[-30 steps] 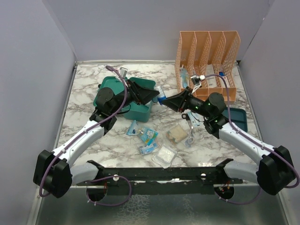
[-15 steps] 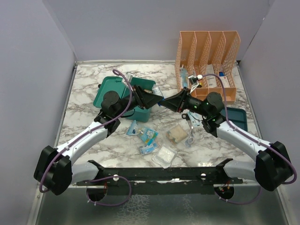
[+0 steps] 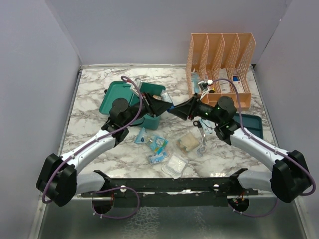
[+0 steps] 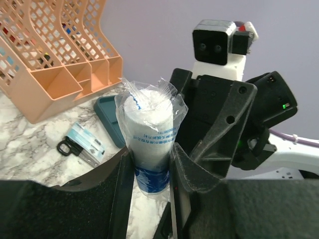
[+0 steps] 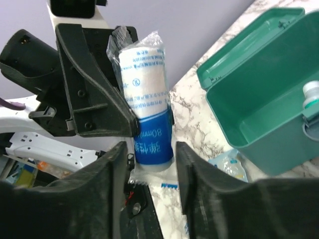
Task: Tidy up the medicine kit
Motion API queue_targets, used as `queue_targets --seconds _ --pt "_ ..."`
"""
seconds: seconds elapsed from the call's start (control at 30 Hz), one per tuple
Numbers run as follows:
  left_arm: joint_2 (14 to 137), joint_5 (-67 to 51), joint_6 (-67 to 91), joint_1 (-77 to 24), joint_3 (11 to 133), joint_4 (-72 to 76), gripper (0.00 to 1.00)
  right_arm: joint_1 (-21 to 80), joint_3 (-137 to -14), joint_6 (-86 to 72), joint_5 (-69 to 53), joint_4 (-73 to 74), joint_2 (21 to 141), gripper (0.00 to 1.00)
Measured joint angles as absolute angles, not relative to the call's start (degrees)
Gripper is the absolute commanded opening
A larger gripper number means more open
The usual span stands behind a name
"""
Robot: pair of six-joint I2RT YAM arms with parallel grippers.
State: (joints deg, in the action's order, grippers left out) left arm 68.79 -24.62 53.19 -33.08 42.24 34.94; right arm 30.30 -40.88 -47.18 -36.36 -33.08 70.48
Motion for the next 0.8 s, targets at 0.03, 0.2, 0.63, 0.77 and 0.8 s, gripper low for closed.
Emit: queue_targets --seconds 0.03,0.2,0.63,0.77,0.8 --pt "68.79 -24.4 52.66 -33.08 42.24 34.76 0.31 30.33 -41.17 -46.19 -36.34 -31.62 70.19 0.53" --pt "68.6 -23.46 48.4 -32.88 42.35 32.27 0.31 30.33 -42.28 -41.1 -34.57 -22.79 66.74 0.57" --pt "68.18 -16.73 30.5 -32.18 54.78 1.1 0.3 30.33 -44.82 -34.61 -21.02 -0.95 53.41 0.56" --pt "66.32 -13.69 27.57 -31.99 56.38 -8.64 0.3 30.33 -46.81 -36.64 -14.46 9.1 51.66 0.55" --pt "65.89 -13.17 27.14 -31.97 56.64 -10.5 0.3 30.33 -47.09 -37.91 -11.9 10.92 51.24 0.54"
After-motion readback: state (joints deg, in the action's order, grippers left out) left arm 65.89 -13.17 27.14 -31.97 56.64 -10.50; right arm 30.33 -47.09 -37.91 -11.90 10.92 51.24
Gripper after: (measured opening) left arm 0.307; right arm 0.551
